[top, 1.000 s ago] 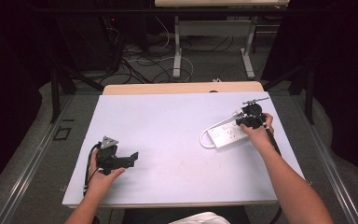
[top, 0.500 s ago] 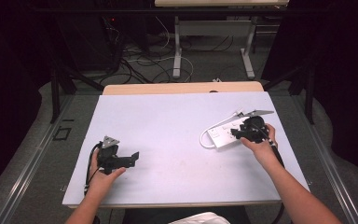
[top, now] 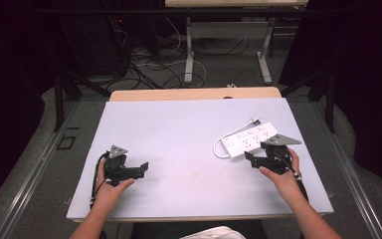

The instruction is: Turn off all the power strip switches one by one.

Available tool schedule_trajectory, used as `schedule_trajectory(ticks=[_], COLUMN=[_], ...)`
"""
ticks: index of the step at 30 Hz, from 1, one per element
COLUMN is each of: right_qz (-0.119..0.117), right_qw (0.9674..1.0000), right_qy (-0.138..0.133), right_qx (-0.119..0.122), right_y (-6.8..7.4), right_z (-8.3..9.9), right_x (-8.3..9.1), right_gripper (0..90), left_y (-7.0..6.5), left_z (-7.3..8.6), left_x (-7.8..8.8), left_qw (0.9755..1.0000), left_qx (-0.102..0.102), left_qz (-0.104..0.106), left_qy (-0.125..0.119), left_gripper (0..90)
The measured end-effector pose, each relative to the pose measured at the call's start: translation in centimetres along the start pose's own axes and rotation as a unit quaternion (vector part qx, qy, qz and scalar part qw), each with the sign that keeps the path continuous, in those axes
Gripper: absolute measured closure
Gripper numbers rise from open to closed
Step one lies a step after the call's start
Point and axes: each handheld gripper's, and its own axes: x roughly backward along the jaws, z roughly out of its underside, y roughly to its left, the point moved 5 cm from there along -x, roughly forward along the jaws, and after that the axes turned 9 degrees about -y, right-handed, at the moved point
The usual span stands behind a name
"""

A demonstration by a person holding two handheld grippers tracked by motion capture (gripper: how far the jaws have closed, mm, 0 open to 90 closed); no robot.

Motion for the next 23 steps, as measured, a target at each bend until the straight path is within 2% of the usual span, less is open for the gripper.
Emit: schedule_trajectory(ticks=[2, 4, 6, 8, 10, 13, 14, 16, 17, 22, 23], right_qz=[0.002, 0.008, 0.007, 0.011, 0.016, 0.040, 0.041, 0.044, 0.047, 0.050, 0.051], right_qw=[1.0000, 0.9999, 0.9999, 0.9998, 0.9996, 0.9990, 0.9990, 0.9988, 0.9986, 0.9985, 0.9984], right_qy=[-0.001, 0.004, -0.004, -0.012, -0.013, -0.010, -0.007, 0.000, 0.004, 0.003, 0.003], right_qx=[-0.003, -0.011, -0.015, -0.011, -0.022, -0.018, -0.014, -0.021, -0.024, -0.022, -0.025], right_y=[0.1, 0.1, 0.0, -0.2, -0.4, -0.9, -1.1, -1.3, -1.4, -1.6, -1.6], right_z=[0.5, 1.1, 1.6, 2.0, 2.3, 2.7, 2.8, 3.1, 3.3, 3.3, 3.3], right_x=[0.2, 0.3, 0.4, 0.5, 0.6, 0.8, 0.8, 0.8, 0.8, 0.7, 0.7], right_gripper=[15.9, 14.8, 12.3, 5.6, 0.0, 0.0, 0.0, 0.0, 0.0, 0.0, 0.0], left_y=[0.0, 0.0, 0.0, 0.0, 0.0, 0.0, 0.1, 0.1, 0.0, 0.0, 0.0], left_z=[0.0, 0.0, 0.0, 0.0, -0.1, -0.1, -0.1, -0.1, -0.2, -0.2, -0.2], left_x=[-0.1, -0.1, -0.1, 0.0, 0.0, 0.1, 0.1, 0.2, 0.2, 0.1, 0.2], left_qw=[1.0000, 1.0000, 1.0000, 1.0000, 1.0000, 1.0000, 1.0000, 1.0000, 1.0000, 1.0000, 1.0000], left_qx=[0.002, 0.003, 0.003, 0.002, 0.003, 0.003, 0.003, 0.000, 0.005, 0.003, 0.002], left_qz=[0.001, 0.000, 0.000, 0.001, 0.001, 0.002, 0.001, 0.003, 0.002, 0.000, 0.004], left_qy=[-0.001, 0.001, 0.002, 0.004, -0.001, 0.002, 0.003, 0.005, 0.000, -0.006, 0.003], left_gripper=[1.1, 1.1, 1.1, 1.1, 1.1, 1.1, 1.1, 1.1, 1.1, 1.1, 1.1])
